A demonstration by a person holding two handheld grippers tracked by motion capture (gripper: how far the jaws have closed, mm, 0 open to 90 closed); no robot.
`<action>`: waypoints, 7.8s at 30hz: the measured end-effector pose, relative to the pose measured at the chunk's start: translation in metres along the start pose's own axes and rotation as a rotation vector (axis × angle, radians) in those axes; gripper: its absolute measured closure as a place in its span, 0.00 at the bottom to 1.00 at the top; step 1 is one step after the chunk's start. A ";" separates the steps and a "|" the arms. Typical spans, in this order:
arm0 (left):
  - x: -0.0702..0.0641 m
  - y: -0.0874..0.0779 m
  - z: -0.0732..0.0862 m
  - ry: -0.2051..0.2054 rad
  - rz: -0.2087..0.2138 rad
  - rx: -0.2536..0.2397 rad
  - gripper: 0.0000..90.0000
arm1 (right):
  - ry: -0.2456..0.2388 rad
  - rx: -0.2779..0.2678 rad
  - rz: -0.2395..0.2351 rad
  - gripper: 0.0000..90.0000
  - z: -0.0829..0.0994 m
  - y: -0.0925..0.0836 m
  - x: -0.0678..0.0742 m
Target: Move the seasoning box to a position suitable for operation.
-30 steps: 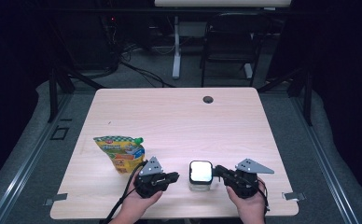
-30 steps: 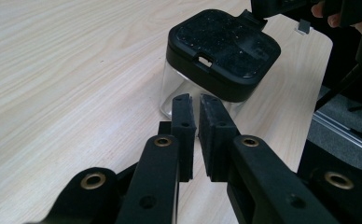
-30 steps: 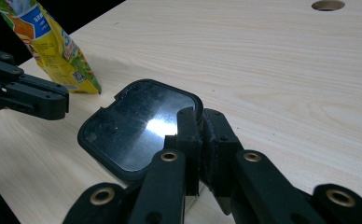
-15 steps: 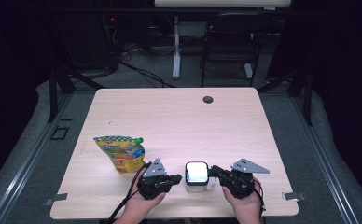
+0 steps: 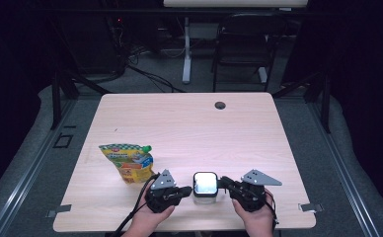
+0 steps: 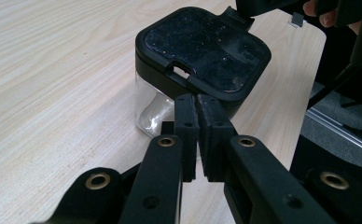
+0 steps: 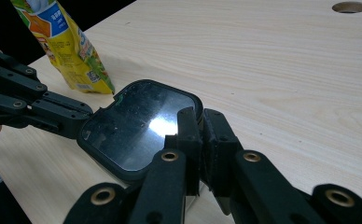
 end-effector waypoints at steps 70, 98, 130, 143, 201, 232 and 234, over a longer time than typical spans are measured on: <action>-0.012 -0.003 -0.033 0.048 0.024 -0.018 0.98 | -0.220 0.053 -0.025 0.59 0.007 -0.010 0.041; -0.018 0.013 -0.023 0.052 0.015 0.004 0.97 | -0.260 -0.002 0.061 0.62 0.006 0.001 0.044; -0.016 0.015 -0.020 0.052 0.014 0.010 0.96 | -0.116 -0.084 0.084 0.92 0.001 -0.024 0.021; -0.013 0.010 -0.019 0.041 0.018 -0.005 0.95 | -0.069 -0.053 0.062 0.96 -0.018 0.000 0.003; 0.089 -0.139 0.014 -0.130 -0.212 -0.109 0.75 | -0.145 -0.045 -0.053 0.77 -0.015 0.005 0.026; 0.164 -0.198 0.006 -0.277 -0.391 -0.210 0.71 | -0.263 0.030 -0.177 0.77 -0.076 0.064 0.069; 0.168 -0.198 0.002 -0.282 -0.386 -0.210 0.71 | -0.258 0.033 -0.185 0.77 -0.079 0.071 0.071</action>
Point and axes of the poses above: each handheld gripper's, and its own axes: y roughly forward along the jaws, z roughly out of its underside, x roughly to its left, the point moved 7 cm from there along y, roughly forward along the jaws, and after that the axes turned 7 degrees about -z, right-handed, at the moved point
